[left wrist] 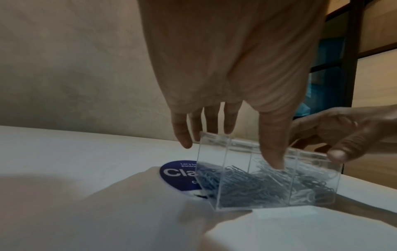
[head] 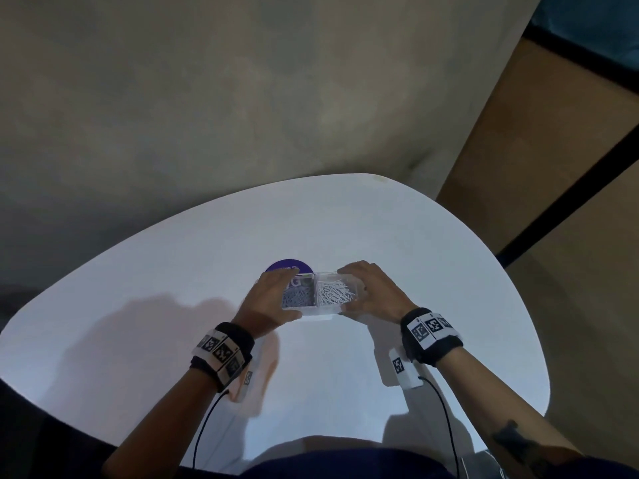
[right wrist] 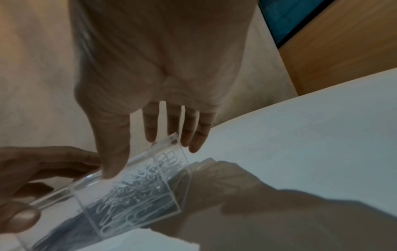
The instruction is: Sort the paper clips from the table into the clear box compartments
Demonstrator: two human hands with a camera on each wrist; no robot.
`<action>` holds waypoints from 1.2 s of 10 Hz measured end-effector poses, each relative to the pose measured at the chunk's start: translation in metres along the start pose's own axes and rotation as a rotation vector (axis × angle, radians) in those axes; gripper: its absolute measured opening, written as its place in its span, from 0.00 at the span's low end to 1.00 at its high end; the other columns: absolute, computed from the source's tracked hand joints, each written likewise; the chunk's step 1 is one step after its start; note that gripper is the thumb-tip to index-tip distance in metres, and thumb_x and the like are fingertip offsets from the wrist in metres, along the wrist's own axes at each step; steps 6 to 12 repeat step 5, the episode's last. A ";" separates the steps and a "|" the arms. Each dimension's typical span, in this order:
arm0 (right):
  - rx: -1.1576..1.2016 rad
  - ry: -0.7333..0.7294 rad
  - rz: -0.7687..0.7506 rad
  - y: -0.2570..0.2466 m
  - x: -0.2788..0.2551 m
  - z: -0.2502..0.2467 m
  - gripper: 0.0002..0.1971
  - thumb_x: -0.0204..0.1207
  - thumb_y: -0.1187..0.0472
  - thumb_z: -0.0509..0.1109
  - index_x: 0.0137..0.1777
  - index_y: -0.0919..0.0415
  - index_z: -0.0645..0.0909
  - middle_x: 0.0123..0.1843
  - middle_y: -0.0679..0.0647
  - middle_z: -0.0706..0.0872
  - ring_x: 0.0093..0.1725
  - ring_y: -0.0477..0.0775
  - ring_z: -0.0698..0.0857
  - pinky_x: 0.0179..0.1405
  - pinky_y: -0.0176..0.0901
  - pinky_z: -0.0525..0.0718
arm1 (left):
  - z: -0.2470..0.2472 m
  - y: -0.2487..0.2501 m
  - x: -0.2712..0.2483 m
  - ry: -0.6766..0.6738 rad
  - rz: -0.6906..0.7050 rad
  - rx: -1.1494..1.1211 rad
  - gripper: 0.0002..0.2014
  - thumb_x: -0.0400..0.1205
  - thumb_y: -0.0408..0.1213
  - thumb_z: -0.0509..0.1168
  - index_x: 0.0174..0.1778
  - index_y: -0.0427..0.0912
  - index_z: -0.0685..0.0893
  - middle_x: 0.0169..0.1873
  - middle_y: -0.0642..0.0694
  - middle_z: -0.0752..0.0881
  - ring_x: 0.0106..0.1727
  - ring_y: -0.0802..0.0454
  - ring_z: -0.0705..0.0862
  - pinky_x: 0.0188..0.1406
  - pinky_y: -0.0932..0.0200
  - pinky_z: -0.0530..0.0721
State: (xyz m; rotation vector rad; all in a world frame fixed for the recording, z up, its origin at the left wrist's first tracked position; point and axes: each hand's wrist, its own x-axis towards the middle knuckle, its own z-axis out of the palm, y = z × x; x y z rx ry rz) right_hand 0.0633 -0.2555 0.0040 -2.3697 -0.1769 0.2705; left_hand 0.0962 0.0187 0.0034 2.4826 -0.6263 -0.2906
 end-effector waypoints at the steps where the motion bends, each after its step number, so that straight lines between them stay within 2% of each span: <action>1: 0.007 -0.029 0.013 -0.002 0.000 0.001 0.35 0.68 0.53 0.83 0.74 0.47 0.75 0.74 0.43 0.74 0.72 0.47 0.71 0.71 0.45 0.73 | 0.002 0.005 -0.005 0.046 -0.015 0.030 0.39 0.65 0.50 0.73 0.74 0.46 0.73 0.67 0.48 0.77 0.66 0.47 0.72 0.67 0.51 0.73; 2: 0.026 -0.047 0.008 0.002 -0.001 0.001 0.36 0.68 0.54 0.82 0.76 0.44 0.74 0.78 0.42 0.72 0.75 0.46 0.71 0.73 0.49 0.74 | 0.008 0.002 -0.013 0.111 0.003 -0.002 0.38 0.65 0.47 0.76 0.73 0.46 0.75 0.67 0.49 0.78 0.65 0.49 0.72 0.65 0.58 0.70; 3: 0.029 -0.052 0.013 -0.001 -0.002 0.001 0.38 0.69 0.53 0.82 0.78 0.43 0.71 0.82 0.42 0.69 0.79 0.47 0.68 0.78 0.52 0.70 | 0.013 0.001 -0.019 0.156 0.018 -0.025 0.39 0.65 0.44 0.78 0.73 0.44 0.75 0.68 0.49 0.78 0.67 0.51 0.72 0.68 0.58 0.71; 4: 0.029 -0.034 0.000 -0.001 -0.007 0.003 0.42 0.70 0.46 0.80 0.82 0.40 0.64 0.85 0.44 0.61 0.83 0.46 0.59 0.81 0.50 0.64 | 0.017 -0.002 -0.020 0.226 0.049 -0.012 0.44 0.62 0.47 0.78 0.75 0.41 0.73 0.71 0.43 0.77 0.71 0.47 0.71 0.71 0.48 0.73; 5: 0.095 0.116 0.010 0.003 -0.024 0.006 0.40 0.70 0.37 0.76 0.80 0.40 0.65 0.82 0.42 0.62 0.81 0.42 0.60 0.76 0.44 0.67 | 0.018 0.004 -0.031 0.285 -0.011 -0.012 0.48 0.60 0.45 0.80 0.76 0.37 0.69 0.73 0.38 0.74 0.72 0.41 0.72 0.71 0.45 0.74; 12: 0.095 0.116 0.010 0.003 -0.024 0.006 0.40 0.70 0.37 0.76 0.80 0.40 0.65 0.82 0.42 0.62 0.81 0.42 0.60 0.76 0.44 0.67 | 0.018 0.004 -0.031 0.285 -0.011 -0.012 0.48 0.60 0.45 0.80 0.76 0.37 0.69 0.73 0.38 0.74 0.72 0.41 0.72 0.71 0.45 0.74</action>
